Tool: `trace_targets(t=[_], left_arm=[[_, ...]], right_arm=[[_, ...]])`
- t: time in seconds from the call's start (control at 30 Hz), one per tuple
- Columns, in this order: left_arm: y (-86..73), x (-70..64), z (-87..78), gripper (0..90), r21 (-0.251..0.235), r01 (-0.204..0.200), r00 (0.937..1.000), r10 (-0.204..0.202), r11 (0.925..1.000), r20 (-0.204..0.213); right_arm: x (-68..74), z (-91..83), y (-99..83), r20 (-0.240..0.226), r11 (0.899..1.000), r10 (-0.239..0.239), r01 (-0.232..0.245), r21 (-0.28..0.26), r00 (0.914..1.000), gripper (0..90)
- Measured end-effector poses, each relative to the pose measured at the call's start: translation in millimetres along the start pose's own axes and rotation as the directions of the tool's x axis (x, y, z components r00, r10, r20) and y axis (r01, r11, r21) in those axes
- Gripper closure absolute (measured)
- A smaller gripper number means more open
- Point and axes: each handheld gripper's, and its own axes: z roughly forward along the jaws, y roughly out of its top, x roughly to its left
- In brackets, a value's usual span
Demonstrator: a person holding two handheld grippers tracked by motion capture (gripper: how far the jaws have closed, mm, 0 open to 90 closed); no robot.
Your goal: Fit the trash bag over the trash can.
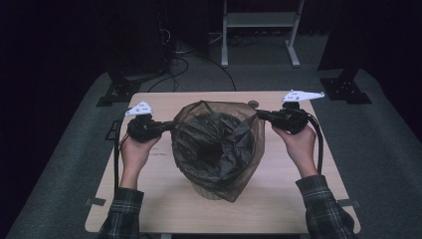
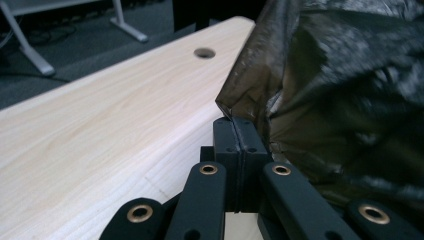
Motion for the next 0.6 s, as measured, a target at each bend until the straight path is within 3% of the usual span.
trace_targets(t=[0.2, 0.27, 0.33, 0.43, 0.6], left_arm=[[-14.0, 2.0, 17.9, 89.9, 0.079, 0.006, 0.9999, -0.005, 0.9968, -0.014], [-21.1, 2.0, 21.7, 89.9, 0.1, 0.012, 0.9999, -0.011, 0.9949, -0.009], [-28.1, 1.7, 23.8, 89.9, 0.107, 0.02, 0.9998, -0.019, 0.9941, -0.004], [-37.4, 0.0, 26.3, 89.9, 0.127, 0.024, 0.9997, -0.024, 0.9916, 0.0], [-57.1, -2.5, 33.9, 89.9, 0.19, 0.018, 0.9998, -0.019, 0.9816, 0.003]], right_arm=[[-12.1, 19.6, -28.0, 0.025, 0.997, 0.044, -0.046, 0.064, 0.9987, 90.0], [-16.8, 27.0, -46.6, 0.028, 0.993, 0.066, -0.068, 0.092, 0.9974, 90.0], [-17.2, 28.5, -51.1, 0.031, 0.992, 0.071, -0.074, 0.101, 0.997, 90.0], [-17.9, 37.4, -73.0, 0.042, 0.988, 0.077, -0.082, 0.134, 0.9961, 90.0], [-16.4, 46.8, -93.3, 0.044, 0.984, 0.075, -0.081, 0.16, 0.9962, 90.0]])
